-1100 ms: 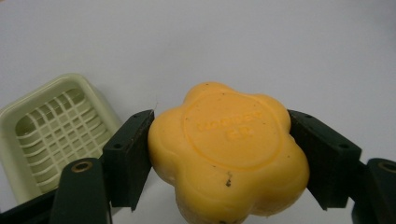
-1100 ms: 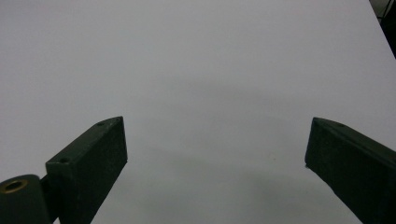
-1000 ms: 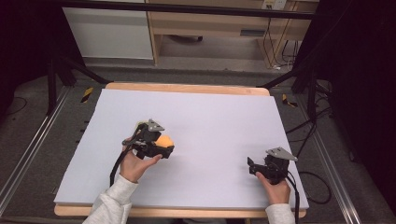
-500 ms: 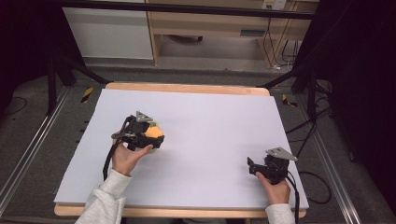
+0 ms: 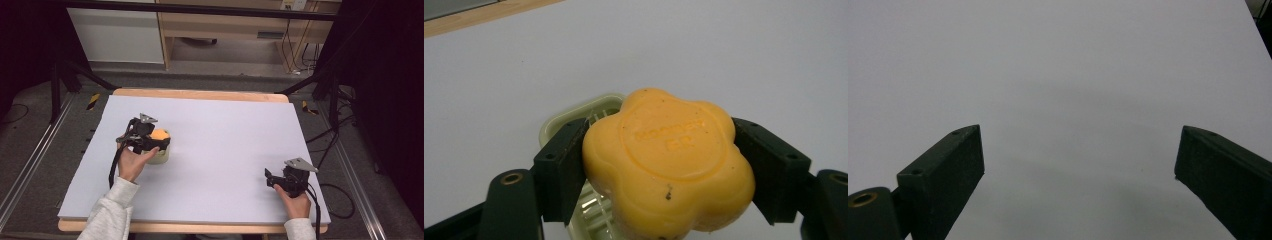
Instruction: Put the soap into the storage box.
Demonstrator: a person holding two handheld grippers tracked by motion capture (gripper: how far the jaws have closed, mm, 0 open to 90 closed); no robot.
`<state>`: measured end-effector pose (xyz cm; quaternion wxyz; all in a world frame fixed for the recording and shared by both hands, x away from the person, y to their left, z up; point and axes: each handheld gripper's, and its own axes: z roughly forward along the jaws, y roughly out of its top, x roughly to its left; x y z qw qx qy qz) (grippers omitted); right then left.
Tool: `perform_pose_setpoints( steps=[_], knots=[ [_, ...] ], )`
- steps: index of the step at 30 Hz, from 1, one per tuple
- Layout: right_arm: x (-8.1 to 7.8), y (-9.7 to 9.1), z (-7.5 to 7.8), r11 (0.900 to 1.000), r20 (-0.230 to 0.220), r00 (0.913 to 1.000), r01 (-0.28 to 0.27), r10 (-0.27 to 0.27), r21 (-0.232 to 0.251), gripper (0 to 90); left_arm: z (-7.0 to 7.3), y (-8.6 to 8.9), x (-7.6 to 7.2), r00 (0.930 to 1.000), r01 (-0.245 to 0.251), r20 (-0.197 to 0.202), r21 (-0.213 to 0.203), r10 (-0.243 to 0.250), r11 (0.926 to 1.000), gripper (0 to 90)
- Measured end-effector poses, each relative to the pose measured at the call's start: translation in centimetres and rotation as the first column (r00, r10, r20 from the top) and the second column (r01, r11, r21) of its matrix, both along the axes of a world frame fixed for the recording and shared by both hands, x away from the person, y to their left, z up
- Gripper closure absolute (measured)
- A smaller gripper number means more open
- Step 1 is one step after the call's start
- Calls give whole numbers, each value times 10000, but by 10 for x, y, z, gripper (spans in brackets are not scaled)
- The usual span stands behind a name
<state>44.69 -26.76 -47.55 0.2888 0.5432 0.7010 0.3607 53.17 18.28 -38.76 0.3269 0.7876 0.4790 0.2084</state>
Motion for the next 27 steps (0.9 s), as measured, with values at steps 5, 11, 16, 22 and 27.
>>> perform_pose_setpoints(
  steps=[5, 11, 16, 22, 27],
  knots=[
    [0, -1, 0, 10000, 3, 10000, -28, 28, 2, 61, -4, 2, 7, 9998, -176, 42, -42, 176, 9998, 264],
    [0, 0, 0, 10000, -11, 10000, -13, 13, 2, 61, -13, 5, 15, 9995, -312, -63, 74, 312, 9995, 264],
    [0, -1, 0, 10000, -20, 10000, -26, 26, -1, 62, -22, 10, 21, 9989, -442, -177, 65, 443, 9990, 264],
    [0, -1, -1, 10000, -7, 10000, -8, 8, -20, 62, -31, 13, 25, 9983, -514, -271, 52, 515, 9987, 264],
    [0, -1, 0, 10000, -19, 10000, -22, 22, -1, 62, -38, 13, 26, 9979, -541, -341, 104, 544, 9985, 264]
  ],
)
